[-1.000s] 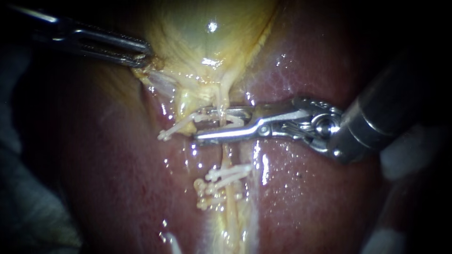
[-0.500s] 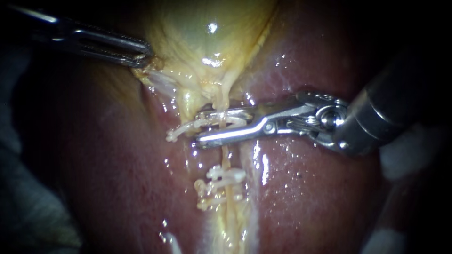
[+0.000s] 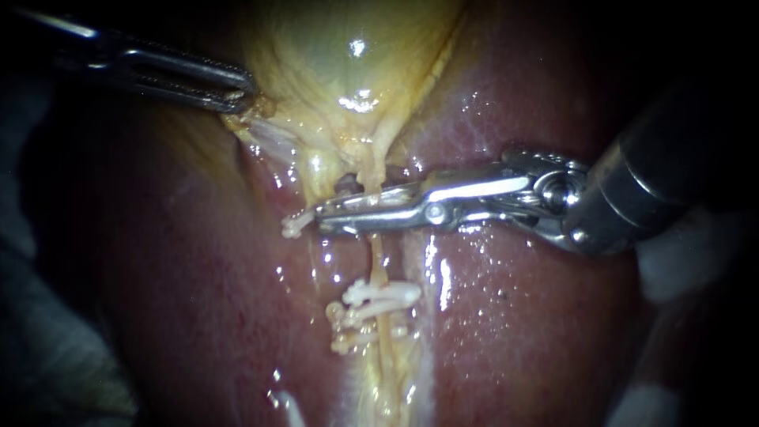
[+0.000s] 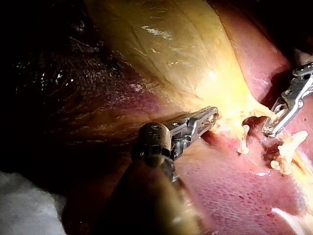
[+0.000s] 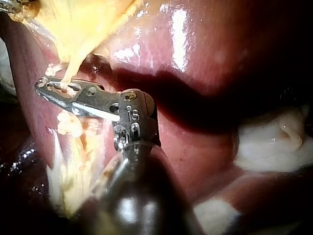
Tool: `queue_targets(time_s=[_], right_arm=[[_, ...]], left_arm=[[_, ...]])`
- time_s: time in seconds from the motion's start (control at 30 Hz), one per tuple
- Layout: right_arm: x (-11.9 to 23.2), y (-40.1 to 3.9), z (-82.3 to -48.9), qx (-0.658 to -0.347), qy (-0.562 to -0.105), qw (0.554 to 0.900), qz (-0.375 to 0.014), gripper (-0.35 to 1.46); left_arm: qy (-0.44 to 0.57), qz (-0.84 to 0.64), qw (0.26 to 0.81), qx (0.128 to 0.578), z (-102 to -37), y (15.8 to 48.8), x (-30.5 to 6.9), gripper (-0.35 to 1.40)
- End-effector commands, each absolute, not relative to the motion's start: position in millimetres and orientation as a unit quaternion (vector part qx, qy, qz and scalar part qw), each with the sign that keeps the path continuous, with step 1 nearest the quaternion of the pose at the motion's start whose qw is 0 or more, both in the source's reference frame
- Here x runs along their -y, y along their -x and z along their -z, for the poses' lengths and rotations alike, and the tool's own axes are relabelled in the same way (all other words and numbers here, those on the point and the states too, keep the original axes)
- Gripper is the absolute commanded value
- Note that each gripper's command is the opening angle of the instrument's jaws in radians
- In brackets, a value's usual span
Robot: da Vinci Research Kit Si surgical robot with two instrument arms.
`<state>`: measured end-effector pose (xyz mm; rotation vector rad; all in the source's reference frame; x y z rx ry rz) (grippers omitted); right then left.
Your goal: Clipping third clip right tube
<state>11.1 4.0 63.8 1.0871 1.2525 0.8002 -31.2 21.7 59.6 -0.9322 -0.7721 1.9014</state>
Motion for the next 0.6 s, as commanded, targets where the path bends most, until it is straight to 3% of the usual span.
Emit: queue_targets(time_s=[0.03,0.6], right_arm=[[-4.0,-11.1,-63.8,-0.54,-0.472,0.604,-0.348,-0.35],[-3.4,-10.8,-63.8,-0.529,-0.477,0.604,-0.357,-0.35]], left_arm=[[0.374,-0.762,0.429,0.31,-59.6,31.3,-21.7,-0.35],[0.374,-0.762,0.429,0.31,-59.6,31.2,-21.7,-0.35]])
